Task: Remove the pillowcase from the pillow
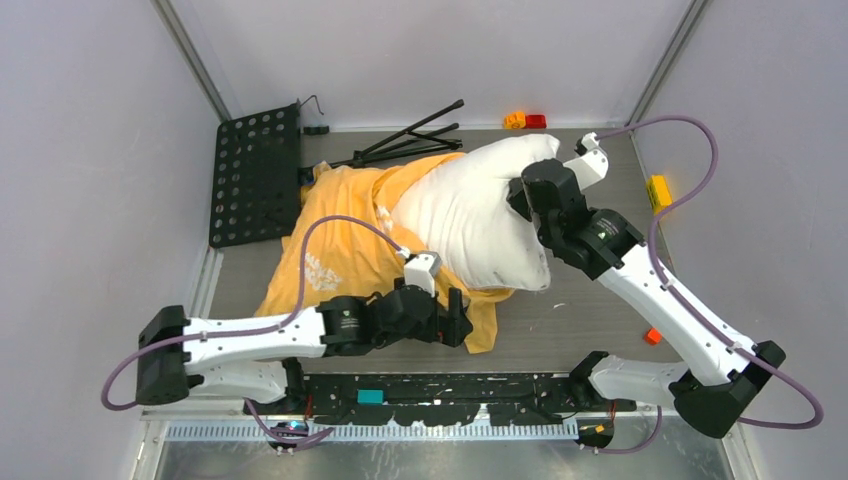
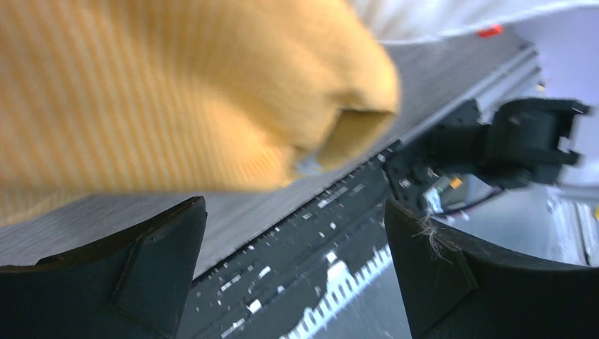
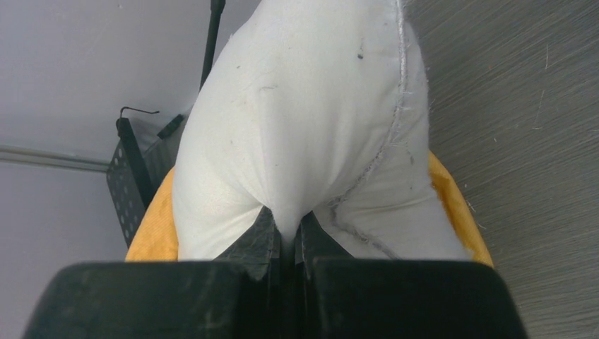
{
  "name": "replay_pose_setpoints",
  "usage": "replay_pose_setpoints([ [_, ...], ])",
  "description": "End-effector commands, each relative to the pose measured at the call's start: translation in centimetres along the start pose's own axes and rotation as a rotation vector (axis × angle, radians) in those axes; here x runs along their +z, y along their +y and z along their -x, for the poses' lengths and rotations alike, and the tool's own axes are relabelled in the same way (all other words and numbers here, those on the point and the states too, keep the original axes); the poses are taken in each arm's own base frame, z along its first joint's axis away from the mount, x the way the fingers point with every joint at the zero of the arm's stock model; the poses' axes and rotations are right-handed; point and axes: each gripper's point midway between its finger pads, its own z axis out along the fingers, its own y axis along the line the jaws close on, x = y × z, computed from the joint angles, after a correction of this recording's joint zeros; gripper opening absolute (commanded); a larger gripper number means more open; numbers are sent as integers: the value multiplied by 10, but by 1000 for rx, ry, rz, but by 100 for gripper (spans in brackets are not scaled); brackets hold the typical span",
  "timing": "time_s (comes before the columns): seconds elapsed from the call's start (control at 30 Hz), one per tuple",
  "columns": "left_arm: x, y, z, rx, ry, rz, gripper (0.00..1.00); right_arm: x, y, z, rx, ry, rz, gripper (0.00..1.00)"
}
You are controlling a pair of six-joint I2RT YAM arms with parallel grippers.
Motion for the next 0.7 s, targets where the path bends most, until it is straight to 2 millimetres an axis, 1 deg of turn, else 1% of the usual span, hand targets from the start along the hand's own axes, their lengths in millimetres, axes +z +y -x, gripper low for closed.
replay_pose_setpoints([
  [0.0,29,-7,33,-115,-204,14,100,-23,35,45,229,-104,143,0],
  [0.1,43,3,41,-92,-264,81,99,-29,28,46,223,-103,130,0],
  [0.13,47,8,43,-89,-275,93,96,-30,25,47,218,-104,124,0],
  [0.17,52,14,43,-90,-274,98,89,-32,21,49,210,-110,115,0],
  [0.2,57,16,44,-92,-269,86,75,-33,16,51,198,-117,99,0],
  [0.23,60,22,43,-86,-255,82,57,-35,10,53,179,-129,83,0],
  [0.3,62,44,41,-84,-225,126,17,-40,-4,62,142,-175,42,0],
  [0.37,53,79,38,-65,-215,232,0,-46,-18,77,100,-240,1,0],
  [0.43,35,113,39,-46,-228,347,0,-57,-30,97,42,-312,-33,0],
  [0.47,23,129,42,-41,-244,399,0,-62,-36,107,15,-350,-56,0],
  [0.53,-4,160,47,-35,-269,495,0,-73,-56,129,-54,-446,-153,0],
  [0.63,-49,203,52,-39,-307,630,0,-88,-86,157,-158,-572,-327,0],
  [0.67,-61,212,56,-45,-332,650,0,-93,-95,165,-185,-608,-389,0],
])
